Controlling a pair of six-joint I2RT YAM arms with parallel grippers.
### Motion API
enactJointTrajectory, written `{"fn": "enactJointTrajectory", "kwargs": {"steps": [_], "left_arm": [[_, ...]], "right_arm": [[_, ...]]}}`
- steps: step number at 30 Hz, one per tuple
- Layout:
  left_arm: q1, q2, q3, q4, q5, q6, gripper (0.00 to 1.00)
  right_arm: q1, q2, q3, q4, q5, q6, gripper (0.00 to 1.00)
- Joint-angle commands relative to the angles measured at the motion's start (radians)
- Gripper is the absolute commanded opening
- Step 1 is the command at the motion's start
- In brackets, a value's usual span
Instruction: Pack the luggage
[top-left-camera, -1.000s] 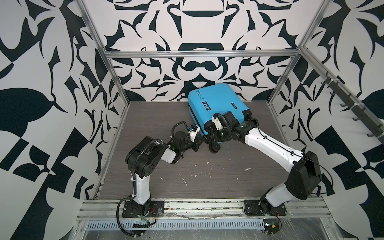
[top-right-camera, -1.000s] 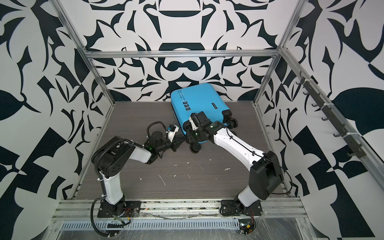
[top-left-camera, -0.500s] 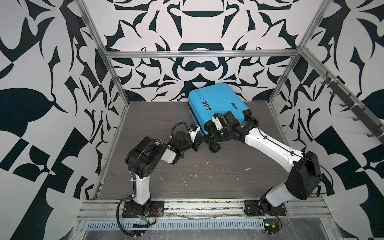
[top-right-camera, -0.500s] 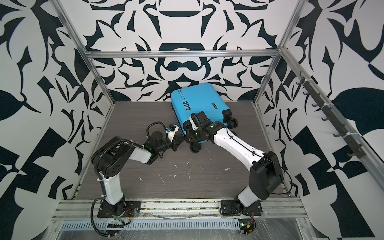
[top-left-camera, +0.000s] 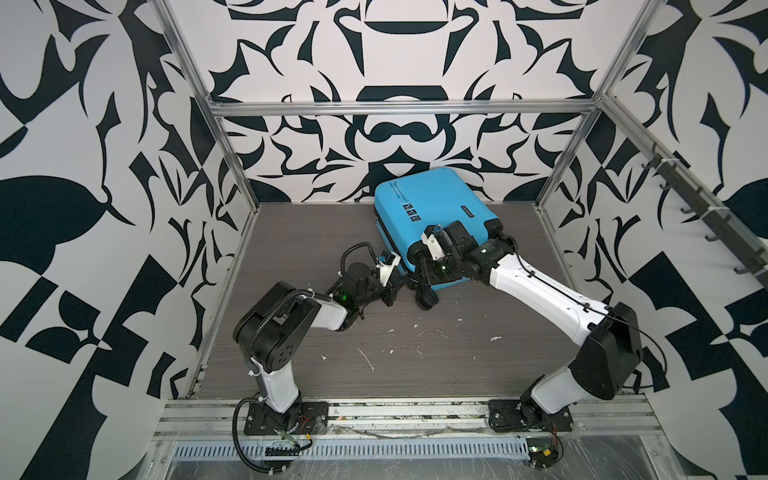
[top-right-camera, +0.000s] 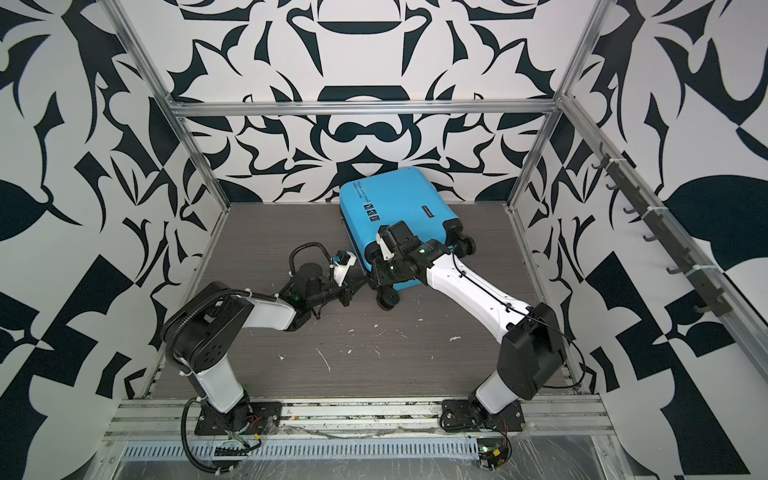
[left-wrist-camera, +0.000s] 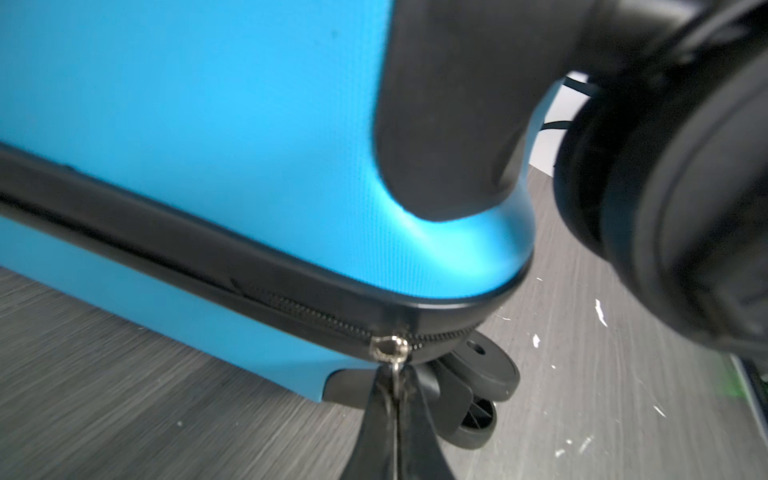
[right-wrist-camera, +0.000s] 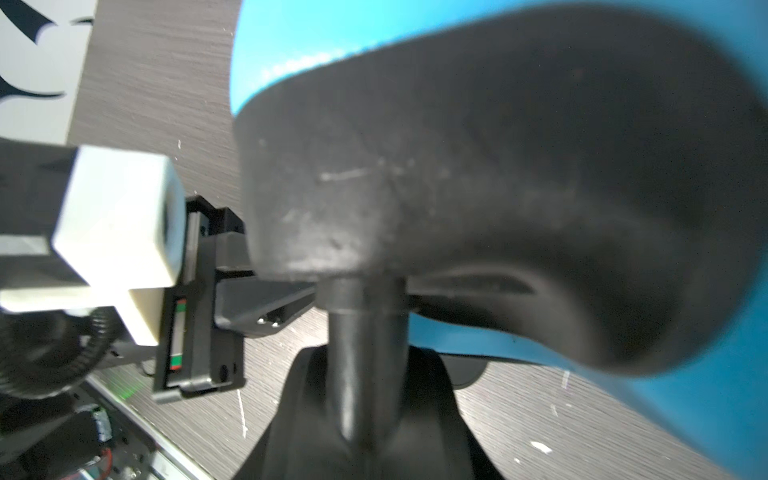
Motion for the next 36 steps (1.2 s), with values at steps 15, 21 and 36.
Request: {"fn": "enactJointTrajectory", "kwargs": {"steps": [15,21,36], "left_arm": [[-0.166,-0.099,0.019,-0.053,0.095,0.081,0.00],[-0.202,-0.062,-0.023,0.136,0.001,0.007,0.00],[-0.203,0.016,-0.098,0.342,-0.145,-0.062,0.00]], "right_arm": [[0.000,0.009,0.065,0.226,-0.065,-0.025,0.00],[0.000,0.010,0.021,0.271,-0.100,0.020,0.00],[-0.027,-0.192,-0.066,0.155,-0.024,-0.017,0.75]]}}
